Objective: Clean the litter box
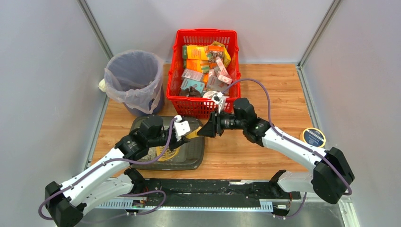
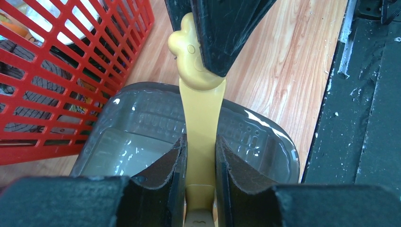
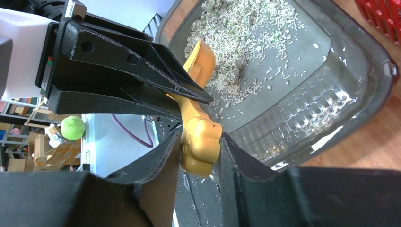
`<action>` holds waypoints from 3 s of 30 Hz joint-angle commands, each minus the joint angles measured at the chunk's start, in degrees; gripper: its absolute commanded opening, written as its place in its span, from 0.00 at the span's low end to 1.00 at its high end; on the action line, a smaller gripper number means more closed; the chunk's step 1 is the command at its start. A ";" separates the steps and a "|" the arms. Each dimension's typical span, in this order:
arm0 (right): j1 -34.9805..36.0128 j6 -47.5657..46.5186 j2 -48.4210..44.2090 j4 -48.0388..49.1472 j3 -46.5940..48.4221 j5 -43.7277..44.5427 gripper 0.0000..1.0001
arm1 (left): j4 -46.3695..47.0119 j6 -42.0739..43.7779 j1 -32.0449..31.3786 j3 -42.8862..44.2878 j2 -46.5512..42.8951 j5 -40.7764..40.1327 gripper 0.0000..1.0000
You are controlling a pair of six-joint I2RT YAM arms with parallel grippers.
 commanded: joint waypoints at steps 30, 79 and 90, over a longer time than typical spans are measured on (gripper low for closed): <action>15.72 4.40 -17.67 4.95 -8.20 41.69 0.00 | -18.32 -17.46 4.41 8.69 -13.40 -23.89 0.82; 15.11 8.10 1.57 -15.53 7.71 41.60 0.00 | -31.16 -18.25 27.27 18.27 26.04 -47.30 0.45; 12.65 5.20 -1.33 -26.42 6.21 57.42 0.00 | -26.77 -16.58 22.11 15.46 24.91 -29.89 0.45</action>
